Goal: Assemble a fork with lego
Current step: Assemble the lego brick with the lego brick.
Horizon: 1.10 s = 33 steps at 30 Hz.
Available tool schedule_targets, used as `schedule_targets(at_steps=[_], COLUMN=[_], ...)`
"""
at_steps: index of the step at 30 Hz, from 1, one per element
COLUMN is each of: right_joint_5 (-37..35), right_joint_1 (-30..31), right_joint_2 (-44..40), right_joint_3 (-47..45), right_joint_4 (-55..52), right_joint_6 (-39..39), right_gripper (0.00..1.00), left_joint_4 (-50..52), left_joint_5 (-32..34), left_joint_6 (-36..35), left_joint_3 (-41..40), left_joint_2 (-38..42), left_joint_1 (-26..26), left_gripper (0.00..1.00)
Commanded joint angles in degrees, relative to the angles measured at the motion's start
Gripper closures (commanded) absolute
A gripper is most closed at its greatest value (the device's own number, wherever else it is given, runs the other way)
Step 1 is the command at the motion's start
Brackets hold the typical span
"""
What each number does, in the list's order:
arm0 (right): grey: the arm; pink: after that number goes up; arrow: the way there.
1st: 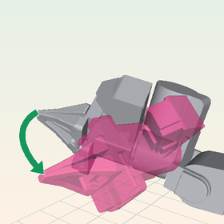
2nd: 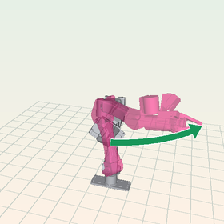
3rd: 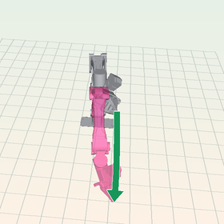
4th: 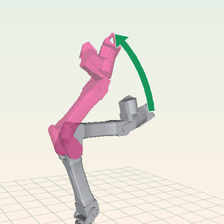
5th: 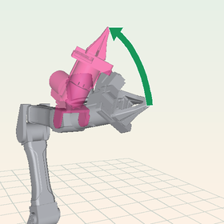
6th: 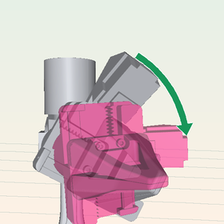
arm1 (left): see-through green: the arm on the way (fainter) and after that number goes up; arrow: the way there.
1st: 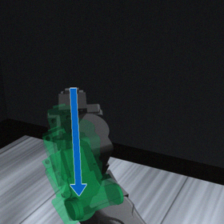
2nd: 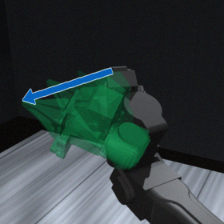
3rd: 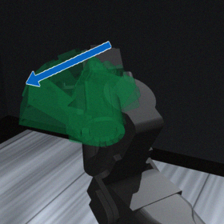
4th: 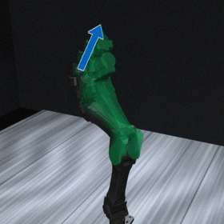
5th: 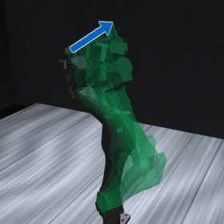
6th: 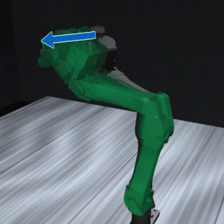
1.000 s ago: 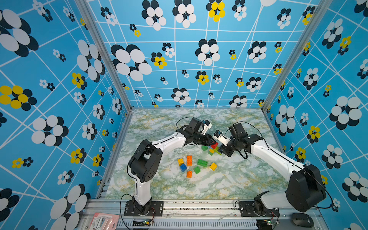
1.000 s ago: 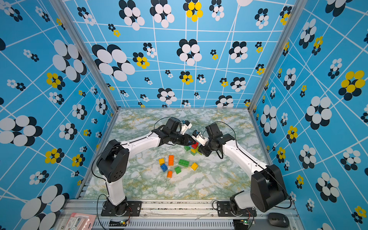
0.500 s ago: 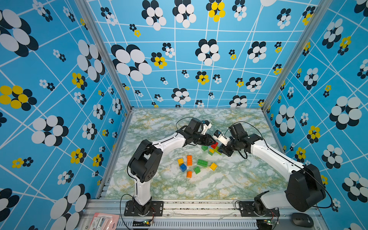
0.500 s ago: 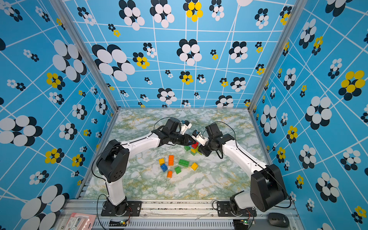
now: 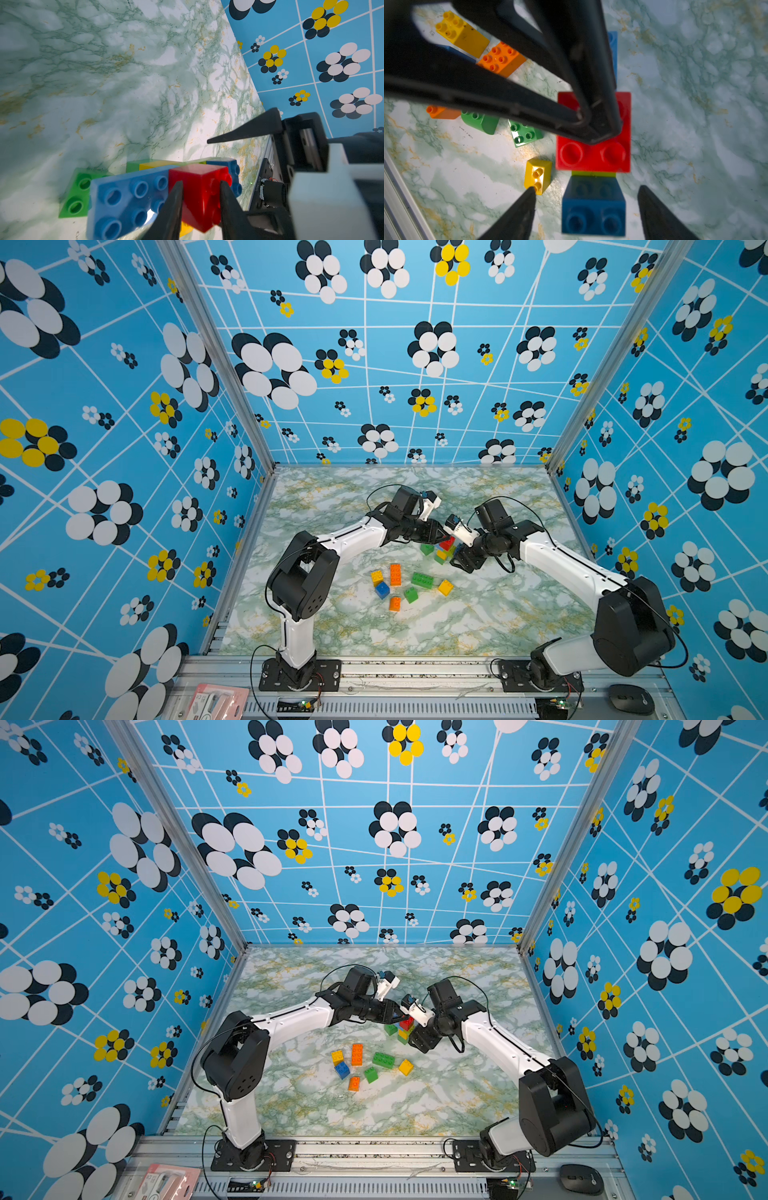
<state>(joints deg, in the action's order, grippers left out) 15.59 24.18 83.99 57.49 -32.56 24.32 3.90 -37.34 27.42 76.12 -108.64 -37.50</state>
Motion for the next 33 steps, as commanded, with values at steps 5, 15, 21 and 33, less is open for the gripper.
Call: schedule_targets(at_steps=[5, 15, 21, 33], right_joint_5=[4.0, -11.16, -10.69, -2.5], right_joint_1=[-0.26, -0.26, -0.28, -1.85], right_joint_2=[-4.57, -19.11, -25.75, -28.45], right_joint_3=[-1.44, -12.74, -20.32, -40.97], right_joint_4=[6.37, 20.76, 27.3, 60.57], right_joint_6=[-8.83, -42.11, -63.3, -94.77], right_gripper=[0.01, 0.01, 0.02, 0.01], left_joint_4=[4.98, 4.78, 5.06, 5.72], left_joint_5=[2.8, 2.71, 2.89, 3.57], left_joint_6=[-0.63, -0.7, -0.61, -0.96], left_joint_3=[-2.89, -3.08, -2.72, -3.32], left_joint_2=[-0.97, -1.05, -1.31, -1.14], left_joint_1=[0.25, 0.28, 0.23, 0.23], left_gripper=[0.68, 0.68, 0.68, 0.68])
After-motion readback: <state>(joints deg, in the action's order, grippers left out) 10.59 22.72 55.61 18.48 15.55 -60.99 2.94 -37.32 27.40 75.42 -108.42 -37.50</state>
